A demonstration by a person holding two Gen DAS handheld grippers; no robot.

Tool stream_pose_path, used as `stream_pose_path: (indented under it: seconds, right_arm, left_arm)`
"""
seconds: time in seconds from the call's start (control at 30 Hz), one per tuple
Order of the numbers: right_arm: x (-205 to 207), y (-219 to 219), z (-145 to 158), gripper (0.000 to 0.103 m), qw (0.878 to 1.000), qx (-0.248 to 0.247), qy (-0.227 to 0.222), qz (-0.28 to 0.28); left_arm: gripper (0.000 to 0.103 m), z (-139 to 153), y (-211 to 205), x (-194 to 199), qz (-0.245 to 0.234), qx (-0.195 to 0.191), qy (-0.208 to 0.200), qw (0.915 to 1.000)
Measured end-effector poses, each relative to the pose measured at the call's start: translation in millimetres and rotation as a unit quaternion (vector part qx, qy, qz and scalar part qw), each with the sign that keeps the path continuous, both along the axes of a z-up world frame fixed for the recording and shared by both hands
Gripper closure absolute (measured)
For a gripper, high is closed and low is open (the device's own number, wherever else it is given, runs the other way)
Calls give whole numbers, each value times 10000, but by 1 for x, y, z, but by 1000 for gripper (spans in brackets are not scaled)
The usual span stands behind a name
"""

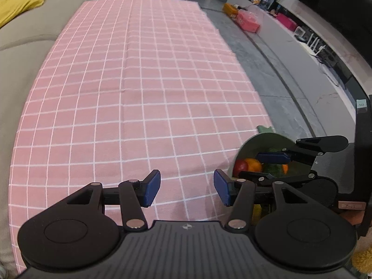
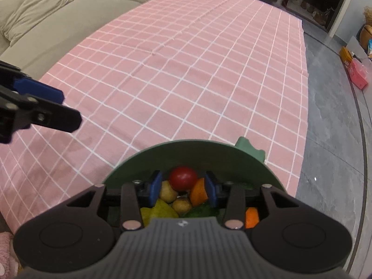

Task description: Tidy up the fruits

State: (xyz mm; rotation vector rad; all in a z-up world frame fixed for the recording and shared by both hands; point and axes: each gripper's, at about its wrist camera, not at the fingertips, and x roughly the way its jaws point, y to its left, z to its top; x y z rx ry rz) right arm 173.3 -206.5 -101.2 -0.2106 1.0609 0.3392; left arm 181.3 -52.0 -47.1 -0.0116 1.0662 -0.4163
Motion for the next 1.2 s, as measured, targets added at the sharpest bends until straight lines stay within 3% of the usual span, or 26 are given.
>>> stream_pose_path:
  seconds: [0.07,0.13,0.23,0.4,0.53,0.73,0.87,1.0,1.2]
  right_arm:
    - [-7,-1,13,63,9999,20,-152,-45]
    - [-17,-6,31,53,9991,60,-393,-177]
    - [-36,-21,65,46,9953,253,-805,-481]
    - [-79,-51,115,36,9825,601,-1401,-1073]
    - [-117,-67,137,30,9713,764,-1745,-1423]
    - [-168,-62,139,20,9592,1001,-2042,-1680]
    - [-188,-48,125,18,9600,1008,-1966,-1719]
    - [-202,-27,114,14,9621,716,-2036,-1666]
    - [-221,0,104,4,9575,324,-2291,-1724]
  left_arm:
    - [40,7,-1,-5,-72,-68,-136,9999]
    - [40,16,-1,-12,-135,-153,-311,9993]
    - [40,33,-2,-26,-256,-276,-658,9971]
    - [35,61,-1,-57,-365,-398,-1301,9900]
    - [28,77,-3,-85,-371,-342,-1678,9845]
    - [17,85,-11,-129,-153,35,-2269,9738]
    - [14,88,-14,-153,-58,255,-2679,9631]
    - [12,87,-13,-169,31,387,-2947,9548]
    - [11,69,-8,-170,123,362,-2705,9620]
